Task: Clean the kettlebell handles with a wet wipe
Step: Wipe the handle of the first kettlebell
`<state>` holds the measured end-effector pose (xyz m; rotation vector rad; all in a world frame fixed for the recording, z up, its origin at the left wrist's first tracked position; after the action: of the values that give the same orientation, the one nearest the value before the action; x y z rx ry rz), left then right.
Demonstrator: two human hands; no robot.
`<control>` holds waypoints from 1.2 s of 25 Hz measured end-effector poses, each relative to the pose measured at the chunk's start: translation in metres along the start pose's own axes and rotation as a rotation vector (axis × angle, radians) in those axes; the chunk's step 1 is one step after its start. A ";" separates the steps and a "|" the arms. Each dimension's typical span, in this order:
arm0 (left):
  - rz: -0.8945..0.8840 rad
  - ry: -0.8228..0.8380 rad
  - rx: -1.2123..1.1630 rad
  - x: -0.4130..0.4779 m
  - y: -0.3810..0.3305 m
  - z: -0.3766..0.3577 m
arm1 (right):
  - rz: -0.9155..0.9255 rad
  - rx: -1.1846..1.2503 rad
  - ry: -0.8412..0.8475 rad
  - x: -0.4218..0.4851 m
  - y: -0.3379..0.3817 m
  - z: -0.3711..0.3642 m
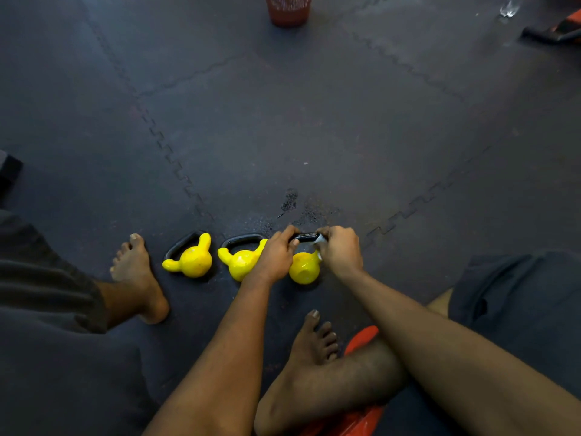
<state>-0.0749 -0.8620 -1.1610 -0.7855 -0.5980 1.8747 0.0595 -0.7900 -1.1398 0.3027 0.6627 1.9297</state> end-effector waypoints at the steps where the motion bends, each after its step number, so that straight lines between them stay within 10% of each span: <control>1: 0.003 -0.002 -0.007 -0.001 0.000 -0.001 | 0.010 -0.024 -0.065 -0.006 0.004 0.000; 5: 0.017 0.011 -0.016 -0.003 0.011 -0.001 | 0.107 0.039 -0.032 -0.001 0.017 -0.008; 14: -0.035 0.126 -0.037 -0.013 -0.012 -0.003 | 0.133 0.179 0.818 -0.002 -0.010 -0.020; 20: 0.061 -0.061 0.046 -0.010 -0.005 0.001 | 0.083 -0.061 0.108 0.001 0.002 0.006; 24: 0.107 -0.064 0.053 -0.013 0.006 0.000 | 0.152 -0.183 -0.001 -0.010 0.021 -0.005; 30: -0.059 0.145 -0.045 -0.022 -0.006 0.001 | 0.215 0.132 0.767 -0.002 0.001 -0.026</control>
<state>-0.0651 -0.8796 -1.1508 -0.9148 -0.5669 1.7389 0.0475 -0.8005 -1.1599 -0.3269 1.2986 2.2044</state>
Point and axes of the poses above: each hand's wrist, its own x-axis towards the middle knuckle, its own z-axis out of the back of the hand, y = z × x, the point moved 10 cm from there along x, towards the middle knuckle, and after that the axes turned 5 degrees about z, right-handed, at the moved point
